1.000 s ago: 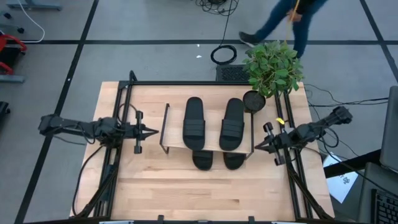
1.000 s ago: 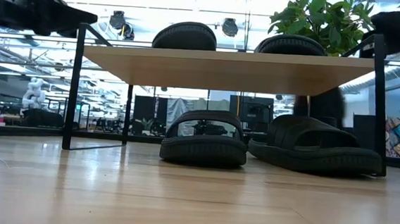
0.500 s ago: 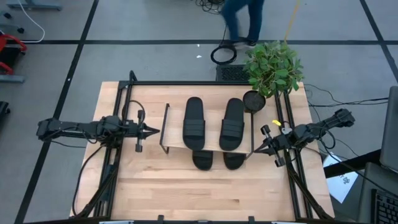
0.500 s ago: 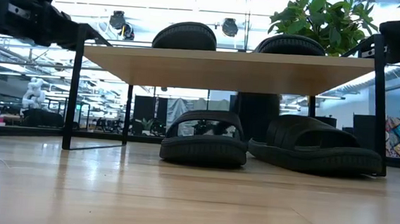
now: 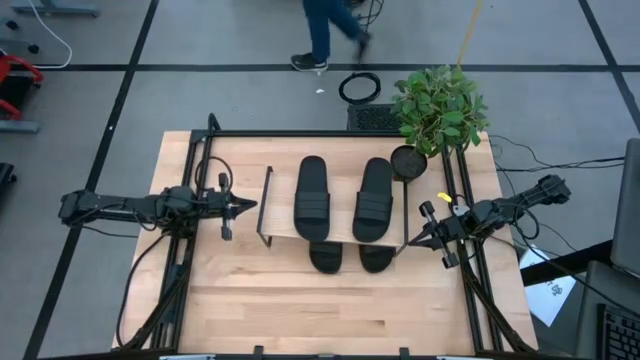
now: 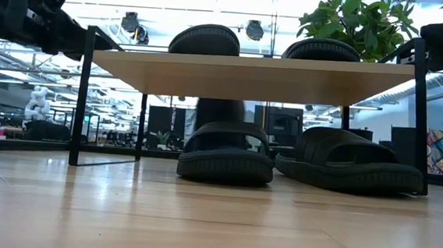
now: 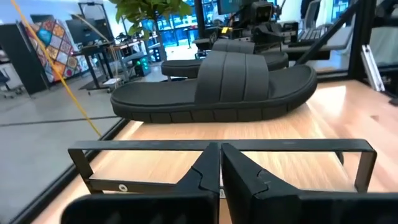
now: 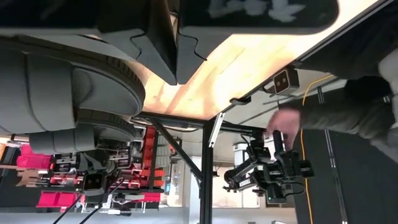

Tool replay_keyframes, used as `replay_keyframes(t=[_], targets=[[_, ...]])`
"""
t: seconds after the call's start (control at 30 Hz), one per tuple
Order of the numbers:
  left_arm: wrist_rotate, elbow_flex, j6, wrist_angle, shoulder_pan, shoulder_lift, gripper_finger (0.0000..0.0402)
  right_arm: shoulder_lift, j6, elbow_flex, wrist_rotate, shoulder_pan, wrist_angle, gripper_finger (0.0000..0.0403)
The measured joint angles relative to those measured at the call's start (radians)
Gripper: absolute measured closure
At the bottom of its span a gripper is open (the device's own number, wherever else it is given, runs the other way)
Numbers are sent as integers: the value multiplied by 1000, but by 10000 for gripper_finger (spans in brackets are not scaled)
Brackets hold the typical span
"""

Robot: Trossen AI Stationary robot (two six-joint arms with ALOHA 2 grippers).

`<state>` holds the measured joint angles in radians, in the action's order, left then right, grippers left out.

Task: Pick and place slides into the shelf
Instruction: Return to Home Position

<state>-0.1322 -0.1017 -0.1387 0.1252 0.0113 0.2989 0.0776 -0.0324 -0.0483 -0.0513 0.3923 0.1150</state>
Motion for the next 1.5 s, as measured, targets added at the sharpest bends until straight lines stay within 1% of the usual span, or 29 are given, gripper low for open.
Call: replay_keyframes(t=[0.17, 0.47, 0.73, 0.9, 1.3, 1.5], targets=[[0, 0, 14, 0, 0, 1, 381, 0, -2, 0, 0, 0, 0, 403], [0, 0, 14, 0, 0, 1, 400, 0, -6, 1, 0, 0, 0, 403], [-1, 0, 13, -1, 0, 1, 378, 0, -6, 2, 0, 0, 0, 403], [0, 0, 13, -1, 0, 1, 374, 0, -6, 2, 0, 0, 0, 403], [-1, 0, 13, -2, 0, 1, 400, 0, -6, 2, 0, 0, 0, 403], [-1, 0, 13, -2, 0, 1, 384, 0, -6, 2, 0, 0, 0, 403]])
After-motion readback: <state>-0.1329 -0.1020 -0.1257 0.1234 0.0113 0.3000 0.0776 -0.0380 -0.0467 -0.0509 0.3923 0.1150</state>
